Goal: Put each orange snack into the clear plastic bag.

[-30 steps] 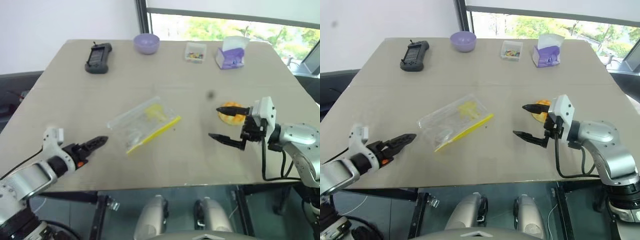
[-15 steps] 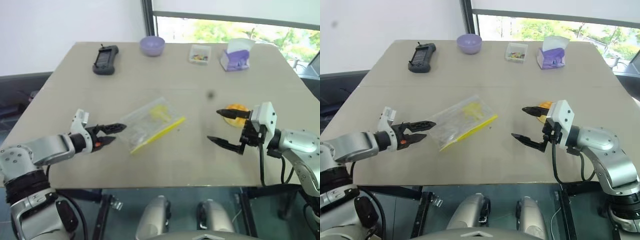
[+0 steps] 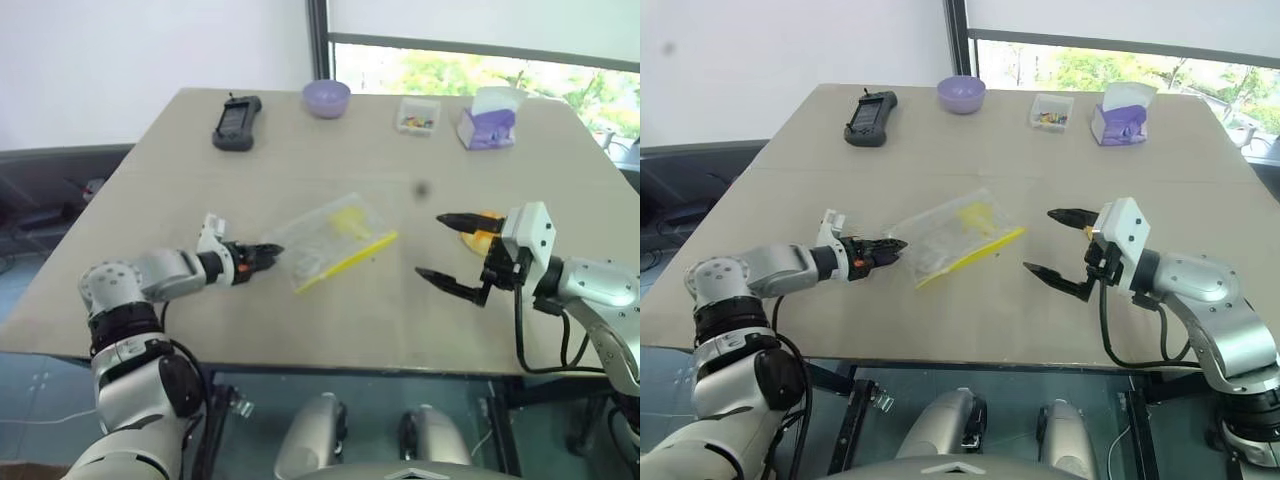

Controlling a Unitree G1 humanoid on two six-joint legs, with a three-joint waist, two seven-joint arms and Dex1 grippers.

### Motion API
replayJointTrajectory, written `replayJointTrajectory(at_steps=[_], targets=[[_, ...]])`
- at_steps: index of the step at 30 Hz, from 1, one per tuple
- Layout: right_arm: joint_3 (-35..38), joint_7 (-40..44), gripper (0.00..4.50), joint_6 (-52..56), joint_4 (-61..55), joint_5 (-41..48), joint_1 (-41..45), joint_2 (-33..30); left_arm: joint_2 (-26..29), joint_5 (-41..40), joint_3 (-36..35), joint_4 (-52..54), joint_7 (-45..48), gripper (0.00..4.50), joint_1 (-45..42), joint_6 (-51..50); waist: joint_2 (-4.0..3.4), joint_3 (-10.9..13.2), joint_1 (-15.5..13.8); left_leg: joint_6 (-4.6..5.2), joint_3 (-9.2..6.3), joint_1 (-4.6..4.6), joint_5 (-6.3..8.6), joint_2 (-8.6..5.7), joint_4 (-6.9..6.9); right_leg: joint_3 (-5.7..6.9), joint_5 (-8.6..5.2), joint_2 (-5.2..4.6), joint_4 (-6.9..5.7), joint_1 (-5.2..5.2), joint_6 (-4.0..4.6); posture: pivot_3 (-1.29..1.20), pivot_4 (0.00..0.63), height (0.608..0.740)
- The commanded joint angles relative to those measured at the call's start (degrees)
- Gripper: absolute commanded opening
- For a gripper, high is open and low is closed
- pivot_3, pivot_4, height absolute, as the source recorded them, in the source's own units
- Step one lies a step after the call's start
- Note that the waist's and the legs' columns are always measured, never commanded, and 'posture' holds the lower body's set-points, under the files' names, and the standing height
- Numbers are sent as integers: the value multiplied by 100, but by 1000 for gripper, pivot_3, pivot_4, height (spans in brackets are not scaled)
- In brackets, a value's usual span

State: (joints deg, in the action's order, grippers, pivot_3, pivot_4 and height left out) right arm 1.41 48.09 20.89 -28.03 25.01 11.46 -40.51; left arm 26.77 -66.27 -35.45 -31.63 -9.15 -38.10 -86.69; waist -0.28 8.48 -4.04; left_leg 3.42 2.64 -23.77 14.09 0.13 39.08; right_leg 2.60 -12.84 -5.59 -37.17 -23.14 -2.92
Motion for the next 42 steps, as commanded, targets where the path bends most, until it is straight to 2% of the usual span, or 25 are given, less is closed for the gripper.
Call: replayJointTrajectory(at_steps=[1,6,10,11,13,17,19,26,35,38,42], targets=[[20,-119,4500,-166,-183,-136,27,60,-362,356,63,-244,-119,73,72,-192,-1,-2,2,0,-1,-2,0,0,-2,-1,1,0,7,1,-1,0,150,740],[-637,-36,4500,-650,101,-950,273,64,-751,-244,-892,265,-864,73,-329,-568,6,5,12,-1,-10,-3,-1,0,-31,-1,12,1,23,-3,12,0,150,740],[-1303,-76,4500,-1239,610,-1760,629,249,-1264,-1168,-1469,765,-2123,73,-734,-567,85,55,28,-29,-23,-15,-19,0,-37,10,15,6,34,-5,15,0,150,740],[-1507,-149,4500,-1432,851,-2045,772,338,-1389,-1473,-1499,880,-2457,73,-812,-473,127,80,75,-30,-23,-16,-20,1,-37,7,15,9,36,-6,15,0,150,740],[-1850,-390,4500,-1843,1373,-2616,1058,550,-1586,-2305,-1338,1134,-3200,73,-834,-43,174,107,214,-31,-17,-31,-20,1,-49,2,29,22,48,-18,-6,0,150,740],[-2155,-896,4500,-2403,2338,-3428,1523,941,-1641,-4008,-651,1572,-4556,73,-609,1005,193,125,312,-46,-14,-37,-29,8,-82,-10,29,24,44,-41,-3,0,150,740],[-2280,-1169,4500,-2687,2877,-3804,1756,1081,-1673,-4570,-324,1872,-4982,73,-536,1500,193,128,338,-48,-15,-36,-30,9,-86,-9,29,27,44,-42,-2,0,150,740],[-2435,-2196,4500,-2924,3993,-4862,2143,1512,-1878,-4673,-102,2393,-5263,73,-465,2126,195,132,323,-24,0,-31,-47,5,-81,2,29,65,45,-36,-2,0,150,740],[-2397,-3112,4500,-2797,4911,-5424,2440,1932,-1852,-4673,-49,2536,-5215,73,-413,2276,195,132,327,-34,4,-21,-57,5,-79,-2,29,78,43,-30,-2,0,150,740],[-2481,-3281,3611,-2943,5398,-5531,2584,1978,-1815,-4673,-43,2538,-5183,0,-402,2281,195,132,322,-38,2,-18,-60,6,-79,-3,30,81,40,-29,-1,0,150,740],[-2557,-3551,1783,-3081,5860,-5692,2747,2063,-1762,-4673,-40,2520,-5146,0,-418,2293,195,132,325,-38,1,-18,-60,6,-80,-4,29,82,40,-29,0,0,150,740]])
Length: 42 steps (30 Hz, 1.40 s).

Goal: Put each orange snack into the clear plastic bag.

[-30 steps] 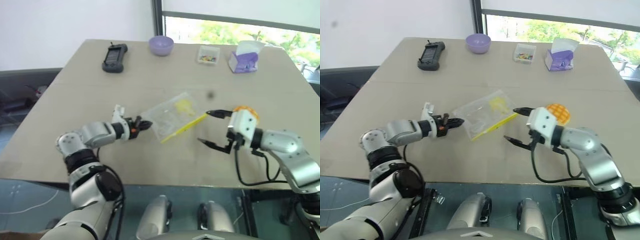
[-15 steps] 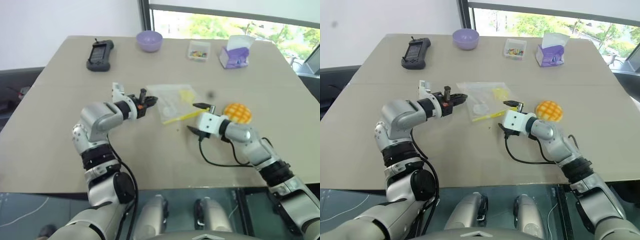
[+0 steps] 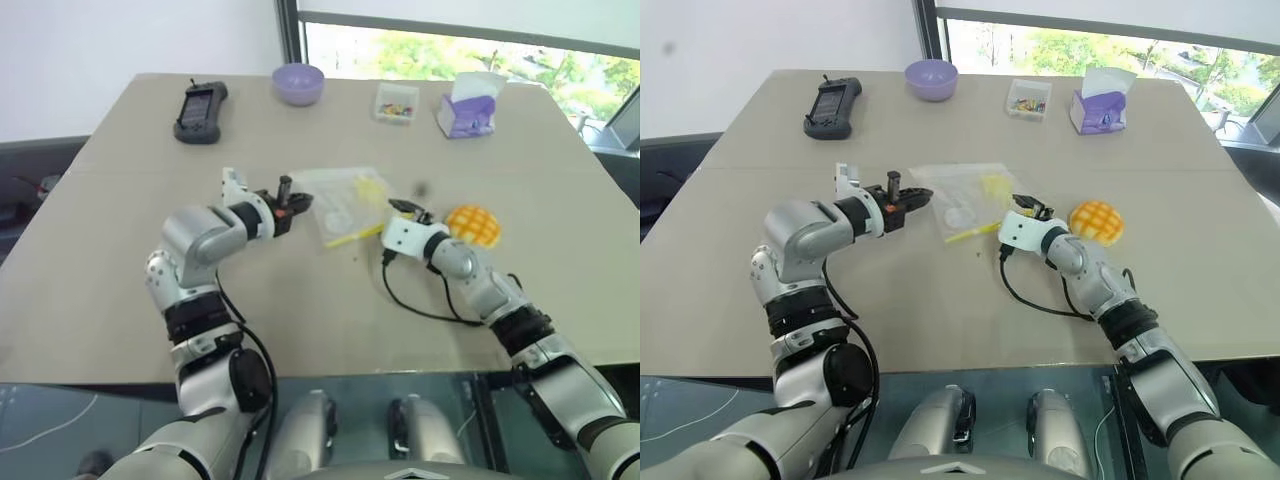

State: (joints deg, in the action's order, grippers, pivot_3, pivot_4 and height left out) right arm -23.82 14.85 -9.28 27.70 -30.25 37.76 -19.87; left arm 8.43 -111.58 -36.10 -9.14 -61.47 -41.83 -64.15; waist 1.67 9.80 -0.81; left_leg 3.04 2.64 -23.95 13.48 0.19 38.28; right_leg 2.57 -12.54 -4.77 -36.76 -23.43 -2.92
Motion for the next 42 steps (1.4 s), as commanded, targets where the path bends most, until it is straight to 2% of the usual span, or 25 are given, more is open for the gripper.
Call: replayJointTrajectory(at_steps=[1,3,4,5,8,10,11,14,15,19,21,24,30,42], targets=[[-31,-284,1235,-87,362,-184,143,23,82,-142,27,266,94,0,-47,39,0,0,-1,0,0,0,0,0,-1,0,0,0,0,0,0,0,150,740],[-13,-579,171,-41,427,-313,179,72,116,-142,31,250,124,0,-47,25,2,-1,10,0,0,0,0,0,-1,0,0,0,1,0,0,0,150,740],[16,-792,19,83,421,-404,184,108,153,-142,41,240,157,0,-41,3,3,-2,12,0,1,0,0,0,-1,-2,0,1,1,0,0,0,150,740],[87,-878,19,225,421,-385,199,171,259,-142,80,205,267,0,-27,-76,3,-1,13,0,1,2,0,2,-1,-2,0,3,0,1,0,0,150,740],[280,-737,19,489,355,-133,302,331,1098,-142,526,102,1033,0,119,-590,2,1,75,-5,3,2,-2,11,-1,-4,1,19,-2,-1,1,0,150,740],[341,-660,19,566,272,-13,422,424,1936,665,921,435,2054,0,345,-1067,-3,5,159,-9,1,5,-4,13,-3,-4,0,26,-5,-2,2,0,150,740],[363,-630,1,594,245,39,482,457,2266,1013,1084,597,2584,250,435,-1187,-13,13,203,-11,3,6,-5,12,-5,-6,0,34,-7,-5,3,0,150,740],[450,-514,0,734,150,235,629,589,3754,3320,2358,2087,5297,1162,925,-497,-17,23,200,-15,7,5,-5,25,-25,-11,-2,39,-2,-15,10,0,150,740],[464,-482,0,803,110,266,665,635,4149,4021,2735,2522,6070,1162,1085,-25,-17,29,195,-15,8,6,-5,24,-26,-12,-2,39,-1,-15,10,0,150,740],[451,-445,0,1148,-9,236,760,816,4672,5613,3334,3236,7651,2763,1264,1443,-27,35,177,-49,27,8,5,7,-85,-22,1,13,15,-36,19,0,150,740],[462,-351,0,1374,-120,280,783,930,4762,6207,3586,3477,7994,2763,1222,1769,-30,37,176,-51,23,5,4,12,-99,-19,0,16,26,-40,22,0,150,740],[433,-244,0,1627,-286,265,810,1027,4746,6696,3982,3814,8120,2763,1134,1620,-33,39,177,-42,21,4,-2,16,-114,-18,-4,18,34,-44,27,0,150,740],[365,-164,0,2101,-547,204,852,1212,4381,7277,4556,4127,7758,2763,738,689,-34,42,177,-22,19,-2,-13,22,-120,-17,-6,27,43,-47,27,0,150,740],[225,-92,0,2359,-823,180,814,1362,3977,8308,4941,4144,7920,2763,611,383,-34,42,177,-21,17,-2,-13,23,-107,-17,-6,31,28,-47,26,0,150,740]])
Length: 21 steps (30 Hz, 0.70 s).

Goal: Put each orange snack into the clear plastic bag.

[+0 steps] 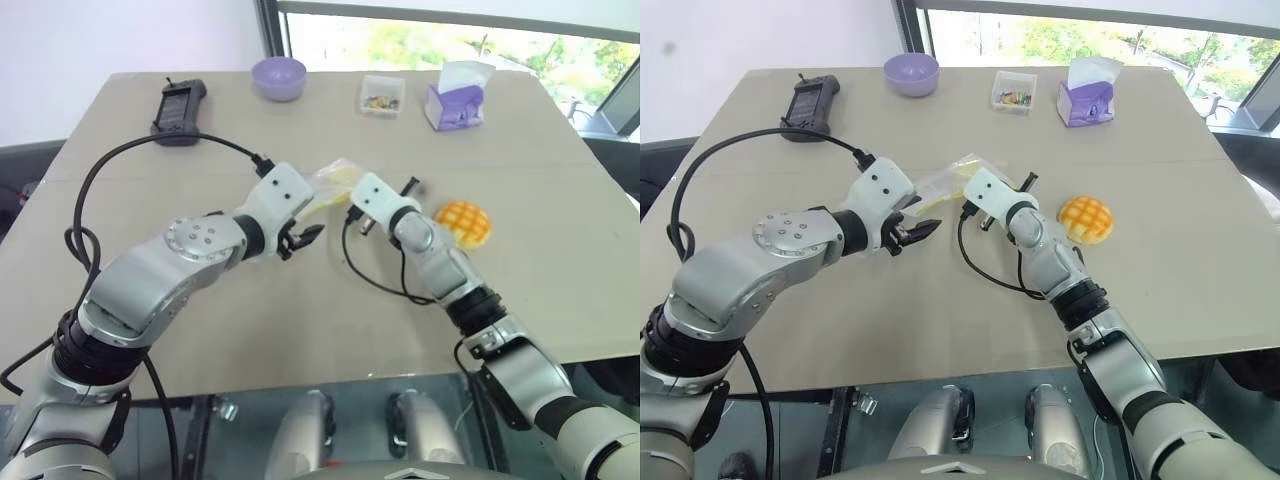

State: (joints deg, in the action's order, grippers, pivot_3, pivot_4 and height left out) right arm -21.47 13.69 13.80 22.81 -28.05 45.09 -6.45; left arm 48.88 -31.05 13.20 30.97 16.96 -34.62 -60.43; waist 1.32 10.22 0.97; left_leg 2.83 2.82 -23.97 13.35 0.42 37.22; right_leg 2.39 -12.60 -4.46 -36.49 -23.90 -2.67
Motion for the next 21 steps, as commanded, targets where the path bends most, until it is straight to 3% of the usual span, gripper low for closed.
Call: replayJointTrajectory(at_steps=[1,12,13,15,18,21], targets=[[-23,24,0,69,-359,-44,68,23,-111,312,36,128,105,2763,-126,0,0,0,-6,0,1,0,0,0,1,-1,0,0,-1,0,0,0,150,740],[-90,25,0,262,-583,-96,-22,65,-356,928,302,-46,416,2763,-263,4,0,0,-4,0,0,2,0,1,12,-2,0,0,-15,-1,0,0,150,740],[-92,25,0,271,-598,-100,-29,66,-365,987,322,-57,433,2264,-255,22,0,0,-4,1,0,2,0,1,13,-2,0,0,-16,-1,0,0,150,740],[-91,25,0,281,-619,-106,-35,59,-356,1089,368,-87,552,1675,-237,82,0,0,-4,1,0,2,0,1,14,-2,0,1,-17,-1,0,0,150,740],[-59,45,0,281,-654,-79,-52,19,-284,1337,465,-179,713,232,-193,269,0,0,-3,1,0,2,0,1,15,-2,0,1,-19,-1,0,0,150,740],[-63,121,0,145,-681,-25,-101,-53,-148,1710,579,-348,841,47,-83,703,0,0,-4,1,0,2,0,1,16,-2,0,1,-20,-1,0,0,150,740]])
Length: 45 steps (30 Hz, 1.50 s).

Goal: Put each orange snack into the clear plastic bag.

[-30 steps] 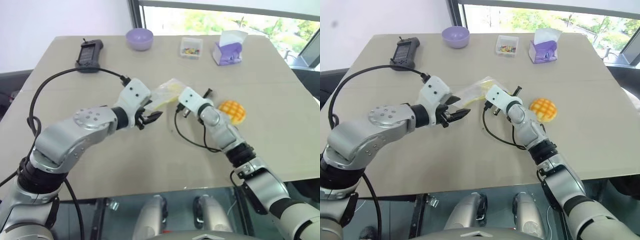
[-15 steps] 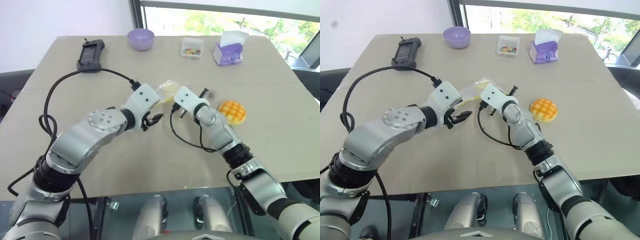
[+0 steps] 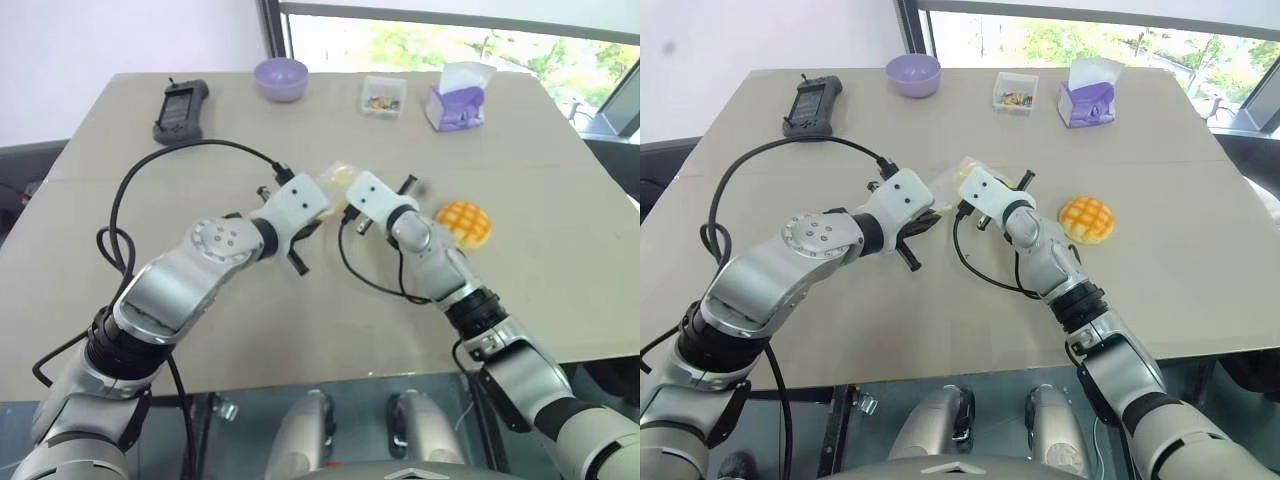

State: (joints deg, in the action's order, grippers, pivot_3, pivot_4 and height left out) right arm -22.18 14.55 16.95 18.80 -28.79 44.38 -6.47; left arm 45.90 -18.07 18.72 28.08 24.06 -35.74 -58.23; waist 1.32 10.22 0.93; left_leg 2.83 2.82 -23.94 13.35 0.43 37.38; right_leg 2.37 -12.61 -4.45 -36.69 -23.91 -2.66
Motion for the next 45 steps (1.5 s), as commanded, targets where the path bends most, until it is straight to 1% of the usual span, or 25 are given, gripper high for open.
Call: replayJointTrajectory(at_steps=[1,3,5,6,7,8,9,10,14,17,20,22,25,29,35,40,45], targets=[[8,208,0,-345,-268,161,-41,-120,182,561,1,-216,171,47,108,829,0,0,-1,0,0,0,0,0,0,0,0,0,0,0,0,0,150,740],[56,694,0,-445,-343,454,-85,-247,237,782,-107,-556,319,47,257,1526,0,0,-1,0,3,2,0,0,0,-2,0,0,0,0,0,0,150,740],[181,873,0,-421,-416,593,-94,-393,268,975,-247,-944,491,47,379,2322,0,0,-3,1,3,2,0,0,0,-2,0,0,0,0,0,0,150,740],[233,927,605,-416,-462,641,-106,-475,274,1052,-317,-1134,588,0,423,2697,0,0,-4,1,3,3,0,0,0,-1,0,0,-1,0,1,0,150,740],[287,984,875,-424,-527,689,-133,-576,235,1077,-429,-1352,659,0,454,3035,0,0,-11,1,3,3,0,2,1,-1,0,0,-1,0,1,0,150,740],[345,994,1286,-439,-583,724,-155,-659,187,1090,-524,-1571,732,0,466,3356,0,0,-18,1,3,3,0,2,1,-1,0,0,-2,0,1,0,150,740],[406,992,1957,-456,-655,764,-186,-732,162,1121,-586,-1760,797,0,467,3637,0,0,-17,2,3,2,0,2,2,0,0,-2,-2,0,1,0,150,740],[489,1139,2103,-436,-809,895,-253,-836,136,1127,-639,-1977,929,0,453,3958,0,0,-16,2,4,2,0,2,2,0,0,-2,-2,0,1,0,150,740],[783,1696,2103,-212,-1573,1307,-551,-1302,4,1289,-759,-2713,1240,0,298,4862,-1,0,-43,4,4,0,1,0,3,1,0,-4,0,0,1,0,150,740],[1086,1946,1330,278,-2163,1836,-749,-1302,-107,1344,-800,-3107,1507,0,184,5429,0,0,-31,6,8,0,2,1,5,0,0,-3,-3,0,0,0,150,740],[1144,1931,27,713,-2445,2172,-771,-982,-240,1290,-899,-3314,1677,0,103,5587,0,0,-1,7,10,0,2,8,8,-2,1,3,-7,0,0,0,150,740],[1123,1848,27,1059,-2586,2400,-757,-643,-316,1298,-962,-3365,1722,0,58,5586,-1,0,2,8,10,3,3,15,12,-2,1,10,-12,0,0,0,150,740],[941,1731,27,1226,-2616,2455,-708,-307,-381,1340,-1019,-3409,1804,0,24,5616,0,0,-13,15,7,3,7,21,14,-3,1,19,-15,-1,1,0,150,740],[839,1656,27,1241,-2524,2537,-611,-70,-431,1393,-1046,-3363,1874,0,23,5610,-1,0,-35,16,8,-1,8,18,23,-2,1,15,-15,0,0,0,150,740],[824,1574,27,1195,-2385,2624,-453,83,-501,1479,-1085,-3180,1955,0,119,5597,-1,0,-27,15,7,-3,7,17,31,-2,1,13,-16,1,0,0,150,740],[787,1551,27,1191,-2325,2677,-428,113,-546,1523,-1088,-2944,1968,0,245,5571,-1,0,-18,15,8,-3,8,18,31,-2,1,14,-17,0,0,0,150,740],[643,1524,27,1058,-2167,2547,-404,57,-603,1494,-1127,-2744,1973,0,305,5457,-1,0,-18,15,7,-3,8,18,32,-2,2,14,-18,0,0,0,150,740]])
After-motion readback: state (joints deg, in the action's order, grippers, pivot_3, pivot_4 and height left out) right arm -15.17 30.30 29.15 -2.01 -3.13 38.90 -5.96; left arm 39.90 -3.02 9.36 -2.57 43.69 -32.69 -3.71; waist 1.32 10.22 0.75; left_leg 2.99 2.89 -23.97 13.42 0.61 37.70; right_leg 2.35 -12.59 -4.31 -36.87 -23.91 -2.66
